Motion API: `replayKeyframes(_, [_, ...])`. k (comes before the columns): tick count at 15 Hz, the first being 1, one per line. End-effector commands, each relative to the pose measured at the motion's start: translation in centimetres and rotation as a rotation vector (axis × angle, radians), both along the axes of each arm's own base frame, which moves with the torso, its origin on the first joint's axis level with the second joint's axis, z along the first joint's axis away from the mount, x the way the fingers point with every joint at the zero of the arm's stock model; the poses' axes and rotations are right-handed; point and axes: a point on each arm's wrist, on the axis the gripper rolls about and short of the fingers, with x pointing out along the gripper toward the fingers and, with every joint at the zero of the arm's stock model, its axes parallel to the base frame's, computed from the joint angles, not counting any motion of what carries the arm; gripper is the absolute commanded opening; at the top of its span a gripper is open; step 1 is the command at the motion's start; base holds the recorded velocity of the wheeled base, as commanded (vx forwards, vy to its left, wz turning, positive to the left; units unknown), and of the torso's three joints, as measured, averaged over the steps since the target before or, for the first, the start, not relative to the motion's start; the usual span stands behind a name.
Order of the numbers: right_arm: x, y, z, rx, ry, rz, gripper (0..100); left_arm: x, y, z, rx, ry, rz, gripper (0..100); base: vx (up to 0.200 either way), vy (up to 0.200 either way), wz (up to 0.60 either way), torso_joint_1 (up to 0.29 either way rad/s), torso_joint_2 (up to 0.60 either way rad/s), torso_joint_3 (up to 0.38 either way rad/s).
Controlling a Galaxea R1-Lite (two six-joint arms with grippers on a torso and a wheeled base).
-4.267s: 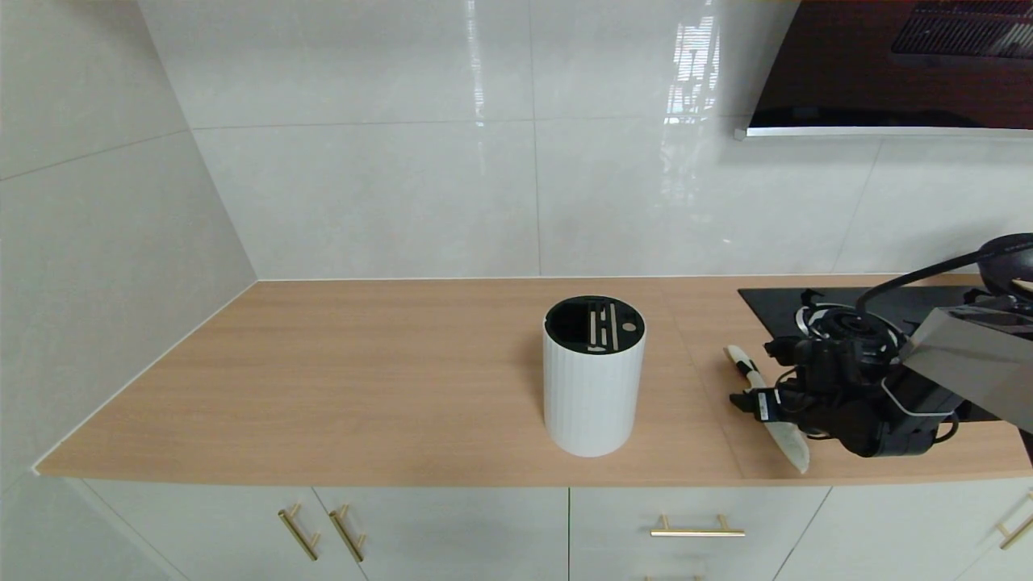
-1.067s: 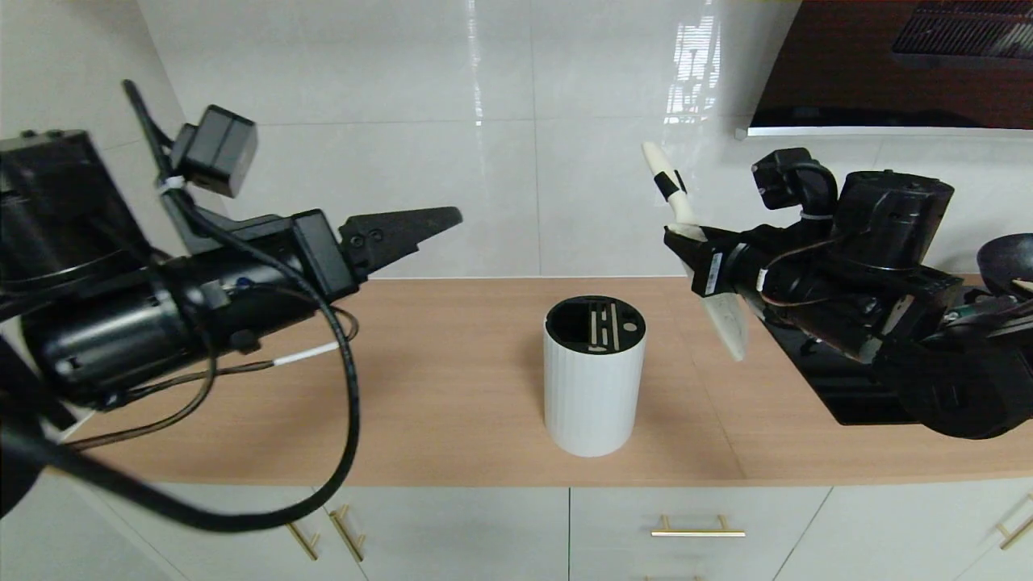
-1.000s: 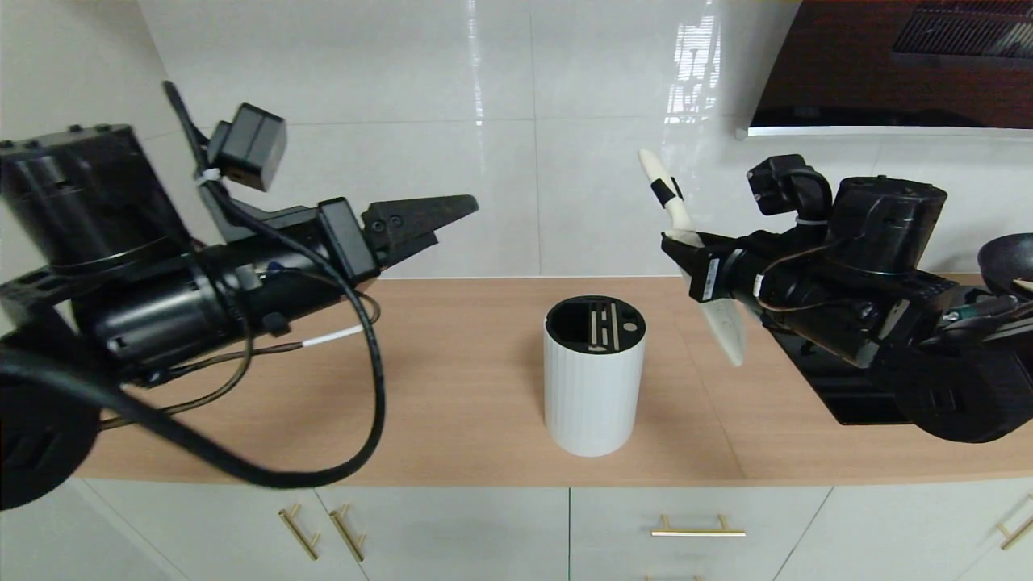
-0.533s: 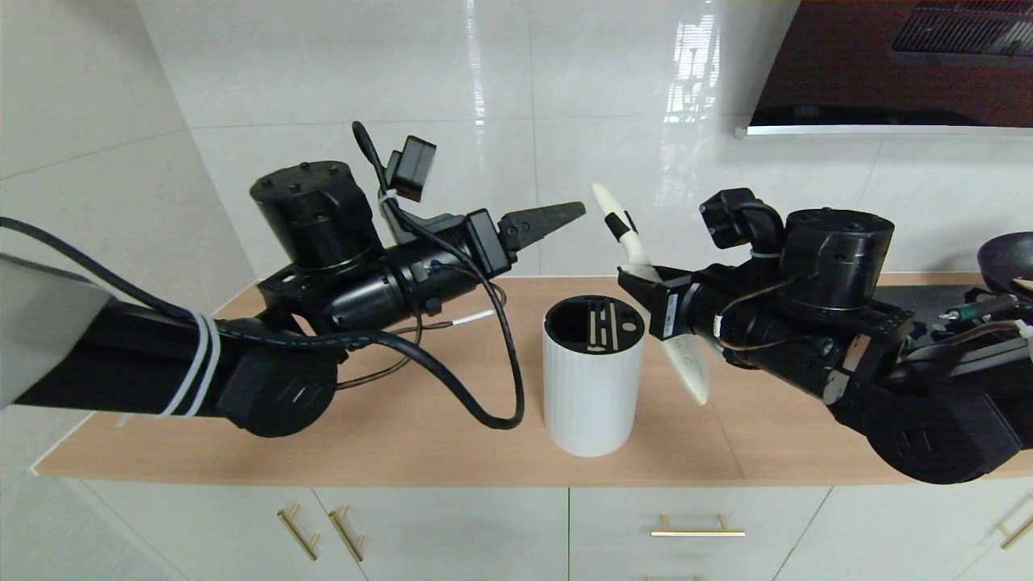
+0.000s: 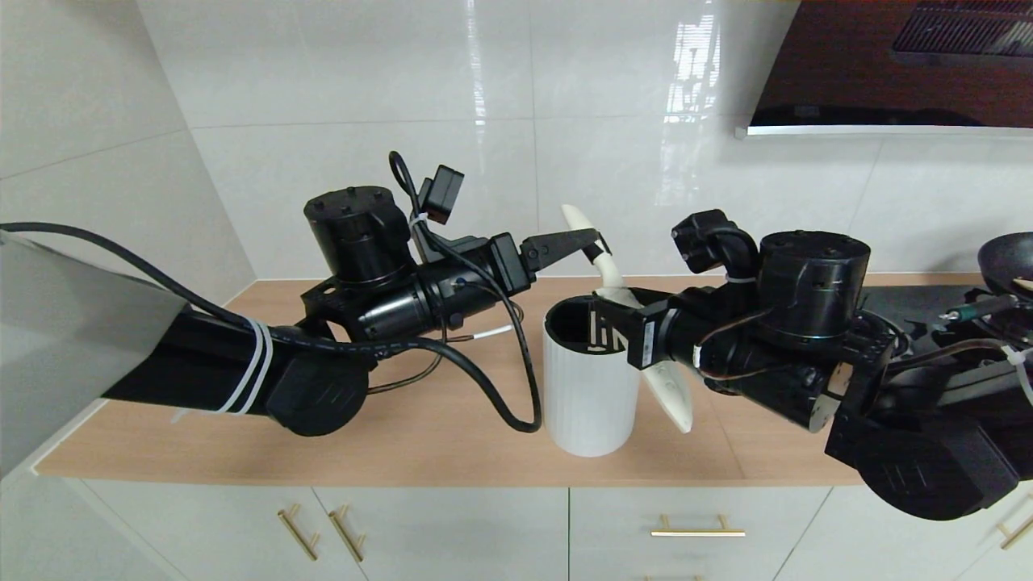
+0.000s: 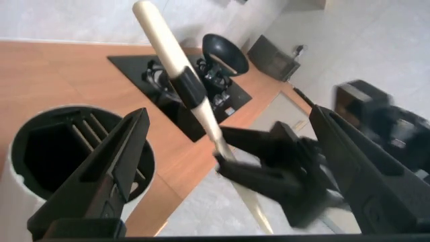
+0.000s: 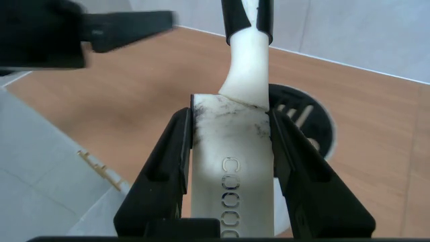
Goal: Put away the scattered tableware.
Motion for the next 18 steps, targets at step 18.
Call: replayKeyframes(18, [-1.6,1.5,-0.5,-0.010,0.014,0.065,0,0.6,-1.5,-1.1,0.006,0.008,-0.021,100,0.000,0.000,0.00,0.000,0.00,0.000])
